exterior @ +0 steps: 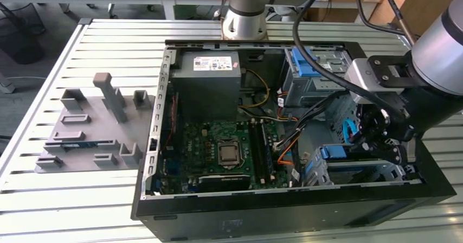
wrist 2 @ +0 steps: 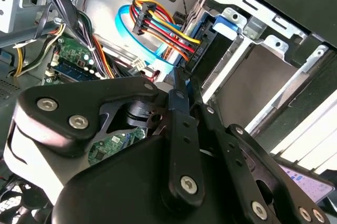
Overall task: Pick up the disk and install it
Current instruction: 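Insert the second disk wire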
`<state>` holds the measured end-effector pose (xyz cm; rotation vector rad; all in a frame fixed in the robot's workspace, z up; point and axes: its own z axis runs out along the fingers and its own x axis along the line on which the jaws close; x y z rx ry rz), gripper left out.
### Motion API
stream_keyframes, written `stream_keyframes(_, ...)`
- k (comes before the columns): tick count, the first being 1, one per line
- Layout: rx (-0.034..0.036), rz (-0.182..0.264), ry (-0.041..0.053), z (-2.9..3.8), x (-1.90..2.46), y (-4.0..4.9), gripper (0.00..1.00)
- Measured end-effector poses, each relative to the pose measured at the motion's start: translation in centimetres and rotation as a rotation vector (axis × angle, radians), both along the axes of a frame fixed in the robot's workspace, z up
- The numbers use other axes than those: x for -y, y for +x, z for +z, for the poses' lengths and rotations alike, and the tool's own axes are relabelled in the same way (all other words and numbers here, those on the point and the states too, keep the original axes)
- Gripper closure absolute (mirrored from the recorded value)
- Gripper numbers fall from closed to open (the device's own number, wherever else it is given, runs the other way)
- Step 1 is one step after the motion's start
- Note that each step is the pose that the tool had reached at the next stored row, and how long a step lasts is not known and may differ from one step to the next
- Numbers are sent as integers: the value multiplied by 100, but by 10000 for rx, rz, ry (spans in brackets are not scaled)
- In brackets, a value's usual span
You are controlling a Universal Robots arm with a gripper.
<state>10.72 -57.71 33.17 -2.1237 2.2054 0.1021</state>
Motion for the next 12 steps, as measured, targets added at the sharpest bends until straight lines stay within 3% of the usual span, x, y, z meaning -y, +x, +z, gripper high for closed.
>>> stream_keyframes(12, -1, -1, -8, -38, 15, 0, 84)
